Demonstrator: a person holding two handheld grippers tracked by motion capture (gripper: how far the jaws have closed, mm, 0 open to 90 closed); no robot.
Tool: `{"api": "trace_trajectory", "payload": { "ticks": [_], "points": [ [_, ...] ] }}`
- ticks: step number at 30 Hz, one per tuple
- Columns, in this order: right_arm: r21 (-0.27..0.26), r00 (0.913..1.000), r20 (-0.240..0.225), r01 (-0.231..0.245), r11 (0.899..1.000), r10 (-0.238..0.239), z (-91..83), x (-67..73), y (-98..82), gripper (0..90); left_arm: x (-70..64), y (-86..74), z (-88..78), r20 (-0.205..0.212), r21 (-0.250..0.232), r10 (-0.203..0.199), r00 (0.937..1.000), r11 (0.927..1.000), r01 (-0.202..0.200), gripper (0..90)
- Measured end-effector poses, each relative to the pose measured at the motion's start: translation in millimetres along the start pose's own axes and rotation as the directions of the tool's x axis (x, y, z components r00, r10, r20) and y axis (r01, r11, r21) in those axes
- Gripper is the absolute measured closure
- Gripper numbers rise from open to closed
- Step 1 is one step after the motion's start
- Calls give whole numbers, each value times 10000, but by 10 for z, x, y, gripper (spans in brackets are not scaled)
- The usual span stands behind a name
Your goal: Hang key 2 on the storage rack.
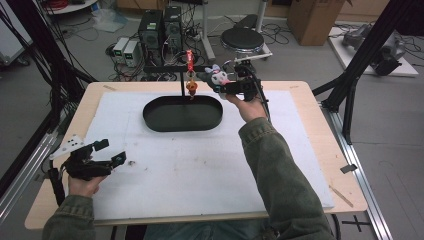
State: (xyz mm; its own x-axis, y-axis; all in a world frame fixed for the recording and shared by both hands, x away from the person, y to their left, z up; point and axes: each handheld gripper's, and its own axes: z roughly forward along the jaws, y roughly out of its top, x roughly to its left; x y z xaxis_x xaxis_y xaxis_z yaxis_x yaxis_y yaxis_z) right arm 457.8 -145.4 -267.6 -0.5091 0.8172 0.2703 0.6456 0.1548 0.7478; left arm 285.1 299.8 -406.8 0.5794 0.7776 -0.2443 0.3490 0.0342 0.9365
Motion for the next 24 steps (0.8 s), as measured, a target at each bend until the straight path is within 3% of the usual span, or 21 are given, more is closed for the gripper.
{"api": "trace_trajectory", "payload": {
  "ticks": [11,14,20,24],
  "points": [
    [-179,9999,25,-98,9998,98,12,-73,69,457,0,-1,9,63,85,30,10000,10000,-31,34],
    [-22,9999,84,92,10000,-92,15,-66,125,457,2,-3,15,21,110,50,10000,9999,-50,34],
    [113,9998,202,10,9999,-13,70,-70,200,457,1,-2,15,16,63,27,10000,10000,-27,34],
    [-236,9998,145,-167,9996,170,81,-90,240,457,1,-4,18,39,125,53,10000,9999,-54,34]
  ]
}}
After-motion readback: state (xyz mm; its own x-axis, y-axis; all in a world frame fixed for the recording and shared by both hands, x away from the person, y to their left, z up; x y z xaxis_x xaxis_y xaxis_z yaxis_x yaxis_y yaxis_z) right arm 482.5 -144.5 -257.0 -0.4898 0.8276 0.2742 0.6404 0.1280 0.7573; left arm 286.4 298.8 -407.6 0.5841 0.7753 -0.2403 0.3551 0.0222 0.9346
